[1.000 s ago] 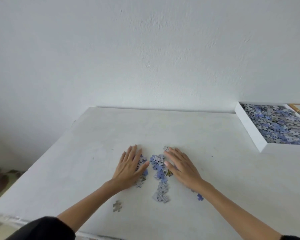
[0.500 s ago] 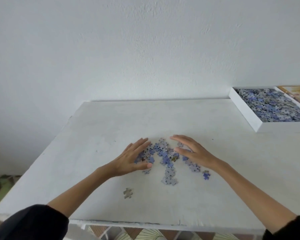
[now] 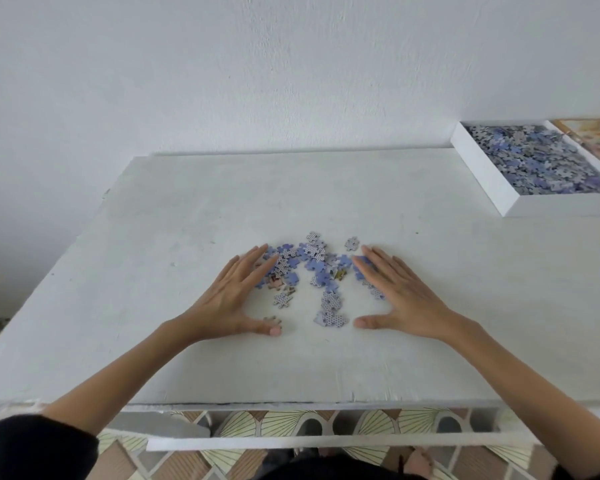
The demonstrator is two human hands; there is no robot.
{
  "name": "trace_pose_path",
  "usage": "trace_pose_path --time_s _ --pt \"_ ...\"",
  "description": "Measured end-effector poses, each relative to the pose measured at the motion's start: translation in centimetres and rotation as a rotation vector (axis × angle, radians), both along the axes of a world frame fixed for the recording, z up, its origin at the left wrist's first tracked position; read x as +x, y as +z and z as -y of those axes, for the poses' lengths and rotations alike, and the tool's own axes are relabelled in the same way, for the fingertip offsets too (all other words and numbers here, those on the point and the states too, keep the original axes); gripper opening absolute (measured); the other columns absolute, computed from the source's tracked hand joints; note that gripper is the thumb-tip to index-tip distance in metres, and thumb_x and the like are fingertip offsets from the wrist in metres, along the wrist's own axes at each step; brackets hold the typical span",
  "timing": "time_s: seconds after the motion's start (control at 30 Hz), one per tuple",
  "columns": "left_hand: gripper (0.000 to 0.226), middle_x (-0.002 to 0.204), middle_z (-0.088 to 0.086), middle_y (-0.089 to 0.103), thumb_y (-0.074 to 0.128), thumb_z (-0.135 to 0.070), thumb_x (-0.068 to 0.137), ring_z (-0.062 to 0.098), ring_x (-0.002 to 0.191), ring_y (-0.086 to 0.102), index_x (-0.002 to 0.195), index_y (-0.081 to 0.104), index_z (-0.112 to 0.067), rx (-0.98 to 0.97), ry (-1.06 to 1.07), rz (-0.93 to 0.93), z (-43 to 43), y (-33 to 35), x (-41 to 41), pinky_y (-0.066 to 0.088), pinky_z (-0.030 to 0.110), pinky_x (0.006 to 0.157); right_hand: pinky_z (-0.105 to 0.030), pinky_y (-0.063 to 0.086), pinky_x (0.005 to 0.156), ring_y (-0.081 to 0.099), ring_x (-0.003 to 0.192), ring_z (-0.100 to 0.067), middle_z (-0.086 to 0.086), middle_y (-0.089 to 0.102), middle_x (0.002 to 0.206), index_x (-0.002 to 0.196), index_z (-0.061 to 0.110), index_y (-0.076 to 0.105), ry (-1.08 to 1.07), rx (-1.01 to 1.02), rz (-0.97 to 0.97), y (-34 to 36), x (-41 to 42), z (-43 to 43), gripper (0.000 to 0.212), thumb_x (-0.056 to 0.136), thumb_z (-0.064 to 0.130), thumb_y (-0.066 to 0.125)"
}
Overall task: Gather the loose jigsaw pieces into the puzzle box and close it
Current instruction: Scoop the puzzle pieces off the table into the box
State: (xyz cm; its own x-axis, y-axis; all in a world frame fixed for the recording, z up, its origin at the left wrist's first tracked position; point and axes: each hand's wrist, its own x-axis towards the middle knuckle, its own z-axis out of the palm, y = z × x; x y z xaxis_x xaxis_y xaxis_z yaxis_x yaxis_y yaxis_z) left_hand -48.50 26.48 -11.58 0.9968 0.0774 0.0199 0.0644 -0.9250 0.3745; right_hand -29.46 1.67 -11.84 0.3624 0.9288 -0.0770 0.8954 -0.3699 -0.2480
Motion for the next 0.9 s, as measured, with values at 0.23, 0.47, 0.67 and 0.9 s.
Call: trace_pose_path --time_s 0.23,0.47,0.67,0.9 --pt "0.109 0.157 0.002 -0.003 0.013 -0.089 0.067 0.011 0.143 -0.007 0.149 0.000 -0.019 0.022 0.129 0.013 1.1 -0.4 3.3 -0.004 0.029 0.116 -0.028 -0.014 0.110 -0.023 0.138 -0.010 -0.001 -0.018 0.153 0.142 0.033 -0.015 -0.115 0.089 -0.051 -0.1 -1.3 -3.9 0.099 0.063 0.088 0.009" --pt "0.105 0.156 0.003 0.007 0.006 -0.085 0.072 0.014 0.143 0.007 0.149 0.008 -0.014 -0.068 0.097 0.035 -0.1 0.1 4.4 0.001 0.019 0.112 -0.035 -0.019 0.111 -0.034 0.134 -0.014 -0.003 -0.030 0.149 0.142 0.029 -0.021 -0.034 0.068 0.010 0.1 -4.2 -3.5 0.120 0.052 0.091 0.027" --pt "0.110 0.156 -0.001 0.001 0.019 -0.090 0.065 -0.002 0.138 -0.007 0.148 0.000 -0.021 -0.034 0.017 0.013 -0.2 0.3 5.0 -0.014 0.009 0.106 -0.038 -0.013 0.112 -0.027 0.138 -0.019 -0.005 -0.027 0.151 0.142 0.032 -0.020 -0.164 0.062 -0.063 0.1 -2.2 -5.4 0.118 0.051 0.089 0.031" --pt "0.134 0.157 0.000 -0.001 0.040 -0.093 0.047 0.000 0.138 -0.004 0.147 -0.007 -0.019 -0.042 0.061 -0.004 0.5 0.5 5.6 -0.007 0.017 0.111 -0.043 -0.013 0.112 -0.030 0.136 -0.017 0.004 -0.030 0.149 0.141 0.037 -0.019 0.001 0.037 -0.124 0.6 1.4 -7.2 0.128 0.041 0.089 0.042"
